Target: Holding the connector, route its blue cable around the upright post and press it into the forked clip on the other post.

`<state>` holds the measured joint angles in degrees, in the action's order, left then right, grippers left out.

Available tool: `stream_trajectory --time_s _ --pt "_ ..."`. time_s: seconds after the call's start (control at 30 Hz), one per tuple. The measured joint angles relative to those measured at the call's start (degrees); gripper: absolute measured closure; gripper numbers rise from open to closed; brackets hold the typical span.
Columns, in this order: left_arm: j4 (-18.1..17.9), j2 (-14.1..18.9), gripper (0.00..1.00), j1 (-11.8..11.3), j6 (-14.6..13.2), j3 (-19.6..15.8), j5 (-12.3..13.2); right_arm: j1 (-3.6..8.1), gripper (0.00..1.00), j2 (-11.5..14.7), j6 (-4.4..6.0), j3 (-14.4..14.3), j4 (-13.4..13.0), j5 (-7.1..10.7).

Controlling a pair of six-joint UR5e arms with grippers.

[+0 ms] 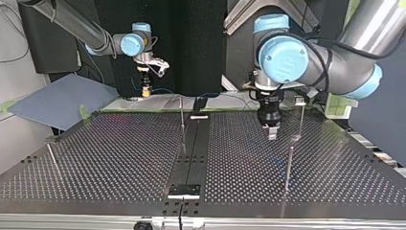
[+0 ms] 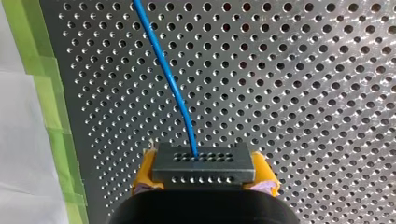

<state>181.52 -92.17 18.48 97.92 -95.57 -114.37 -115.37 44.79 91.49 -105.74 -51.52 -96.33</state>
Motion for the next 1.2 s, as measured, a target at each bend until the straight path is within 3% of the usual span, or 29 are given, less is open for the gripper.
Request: stream_trajectory --time_s 0.33,0.47,0.7,1.03,1.2 --pt "-5.3 -5.3 0.0 5.3 -4.6 -4.5 -5.3 0.17 1.0 0.0 0.15 0.0 0.1 0.32" --pt "-7.2 -6.5 0.0 6.2 -6.4 -5.1 -7.2 0.19 1.0 0.0 0.17 0.0 0.0 0.71" --pt "-10.6 -6.9 0.0 5.0 -9.8 -5.2 -10.6 0.1 1.0 0.0 0.19 0.0 -0.2 0.94" --pt "-15.2 -6.9 0.0 0.7 -14.4 -5.2 -15.2 0.19 1.0 0.0 0.2 0.0 -0.7 0.96" --pt "-17.5 -7.0 0.0 -0.2 -16.7 -5.2 -17.5 0.16 1.0 0.0 0.21 0.0 -0.7 0.98"
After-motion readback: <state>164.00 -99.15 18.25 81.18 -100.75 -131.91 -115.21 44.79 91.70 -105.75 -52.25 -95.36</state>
